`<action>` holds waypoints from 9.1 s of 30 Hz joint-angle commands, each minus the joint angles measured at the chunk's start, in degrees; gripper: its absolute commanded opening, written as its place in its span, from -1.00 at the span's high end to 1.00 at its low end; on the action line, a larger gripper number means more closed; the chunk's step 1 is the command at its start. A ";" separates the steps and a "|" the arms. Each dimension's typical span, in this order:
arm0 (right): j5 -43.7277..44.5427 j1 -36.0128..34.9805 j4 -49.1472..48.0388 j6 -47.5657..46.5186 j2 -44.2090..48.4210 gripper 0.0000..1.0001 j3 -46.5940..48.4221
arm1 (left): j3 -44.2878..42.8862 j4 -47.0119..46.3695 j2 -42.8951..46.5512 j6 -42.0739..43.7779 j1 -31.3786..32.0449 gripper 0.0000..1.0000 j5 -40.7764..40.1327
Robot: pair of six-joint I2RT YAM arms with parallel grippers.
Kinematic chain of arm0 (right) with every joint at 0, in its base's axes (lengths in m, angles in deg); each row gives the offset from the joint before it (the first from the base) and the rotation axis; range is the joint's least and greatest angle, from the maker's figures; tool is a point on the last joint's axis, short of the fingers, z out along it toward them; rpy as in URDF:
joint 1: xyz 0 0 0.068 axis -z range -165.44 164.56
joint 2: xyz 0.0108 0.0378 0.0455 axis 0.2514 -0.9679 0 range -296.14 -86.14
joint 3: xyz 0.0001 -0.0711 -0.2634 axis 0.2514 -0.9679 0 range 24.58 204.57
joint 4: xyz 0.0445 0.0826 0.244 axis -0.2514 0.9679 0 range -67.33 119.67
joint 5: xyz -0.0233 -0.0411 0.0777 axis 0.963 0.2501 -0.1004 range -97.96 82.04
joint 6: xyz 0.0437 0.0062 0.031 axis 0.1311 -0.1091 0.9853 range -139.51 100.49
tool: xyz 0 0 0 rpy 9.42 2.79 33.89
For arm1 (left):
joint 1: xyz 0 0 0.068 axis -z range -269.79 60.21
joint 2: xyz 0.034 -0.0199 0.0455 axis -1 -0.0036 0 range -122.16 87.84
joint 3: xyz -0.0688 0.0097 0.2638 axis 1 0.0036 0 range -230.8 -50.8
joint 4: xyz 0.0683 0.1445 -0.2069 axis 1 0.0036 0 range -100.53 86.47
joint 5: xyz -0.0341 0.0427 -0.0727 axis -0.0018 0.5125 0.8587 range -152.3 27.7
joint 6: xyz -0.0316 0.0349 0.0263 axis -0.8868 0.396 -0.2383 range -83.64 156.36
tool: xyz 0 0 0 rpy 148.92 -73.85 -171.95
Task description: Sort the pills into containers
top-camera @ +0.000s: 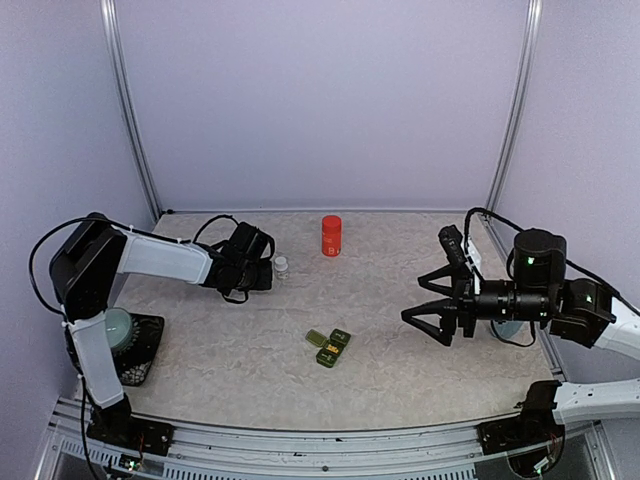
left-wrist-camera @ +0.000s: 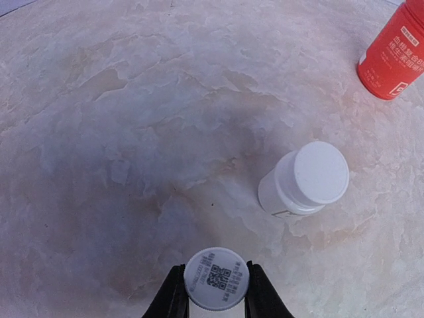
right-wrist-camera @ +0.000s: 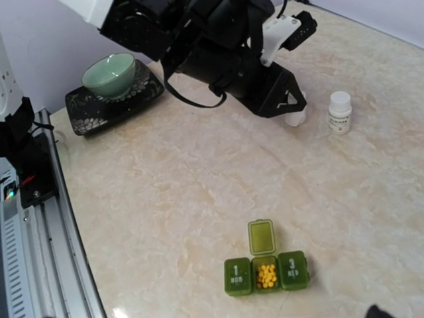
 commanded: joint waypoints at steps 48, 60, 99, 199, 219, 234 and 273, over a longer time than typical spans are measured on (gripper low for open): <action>-12.08 8.20 -32.98 10.53 -43.61 -0.35 -2.03 | 23.96 -27.45 18.32 -9.66 15.25 -0.57 21.63; -18.94 10.93 -35.92 7.64 -56.67 -0.33 3.07 | 24.70 -34.96 10.88 -10.19 15.05 -0.57 26.35; -32.61 12.00 -46.73 10.54 -62.86 0.05 -1.64 | 28.46 -35.07 11.96 -15.56 15.48 -0.56 23.86; 5.32 -11.43 -56.70 -18.34 -66.47 -0.01 -4.01 | 19.58 -37.57 3.38 -6.17 6.08 -0.53 46.72; 4.68 -10.52 -56.67 -18.54 -66.19 0.01 -4.85 | 21.14 -42.60 -1.28 -8.67 3.86 -0.07 60.40; 3.70 -10.09 -56.19 -18.05 -66.47 0.03 -4.62 | 20.33 -42.10 -3.38 -8.35 2.48 0.38 64.39; 0.60 -7.70 -54.57 -16.95 -66.30 0.05 -3.94 | 28.66 -46.56 3.57 -8.47 3.06 0.63 69.97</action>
